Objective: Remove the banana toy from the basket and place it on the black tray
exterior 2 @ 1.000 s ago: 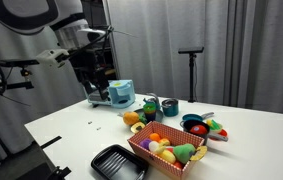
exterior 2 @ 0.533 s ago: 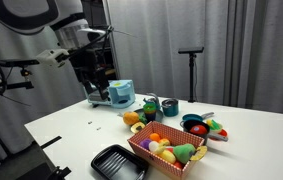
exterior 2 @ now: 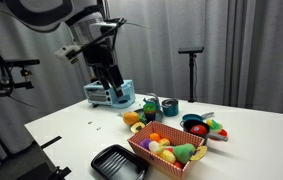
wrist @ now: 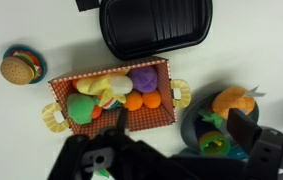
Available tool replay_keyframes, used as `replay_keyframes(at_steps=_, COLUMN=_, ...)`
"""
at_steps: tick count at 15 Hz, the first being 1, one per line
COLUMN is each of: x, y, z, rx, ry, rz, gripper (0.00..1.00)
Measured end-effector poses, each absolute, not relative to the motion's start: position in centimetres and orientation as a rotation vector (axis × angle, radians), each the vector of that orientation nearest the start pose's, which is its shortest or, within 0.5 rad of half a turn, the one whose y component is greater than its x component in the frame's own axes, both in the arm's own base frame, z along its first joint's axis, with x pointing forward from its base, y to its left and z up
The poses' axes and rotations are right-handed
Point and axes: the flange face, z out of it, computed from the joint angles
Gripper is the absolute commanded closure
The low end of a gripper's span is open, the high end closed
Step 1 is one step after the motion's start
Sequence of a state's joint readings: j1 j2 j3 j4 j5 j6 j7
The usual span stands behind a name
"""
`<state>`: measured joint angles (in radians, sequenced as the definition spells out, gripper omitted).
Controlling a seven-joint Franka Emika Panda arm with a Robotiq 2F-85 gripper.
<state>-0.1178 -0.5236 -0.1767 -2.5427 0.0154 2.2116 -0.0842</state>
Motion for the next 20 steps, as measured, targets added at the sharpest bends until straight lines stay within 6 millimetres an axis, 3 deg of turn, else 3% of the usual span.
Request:
replay_keyframes(at_steps=7, x=42.4, y=-18.0, z=44.5, rx=-2.993, ry=0.746, rz=-0.313, gripper=0.00)
replay_keyframes(at_steps=17, x=43.0, y=-18.4, z=43.9, rx=-2.991, ry=0.773, rz=-0.300, gripper=0.00)
replay_keyframes(at_steps=20, x=44.0, y=-18.6, z=44.1, rx=-2.963, ry=0.864, rz=-0.357, gripper=0.00)
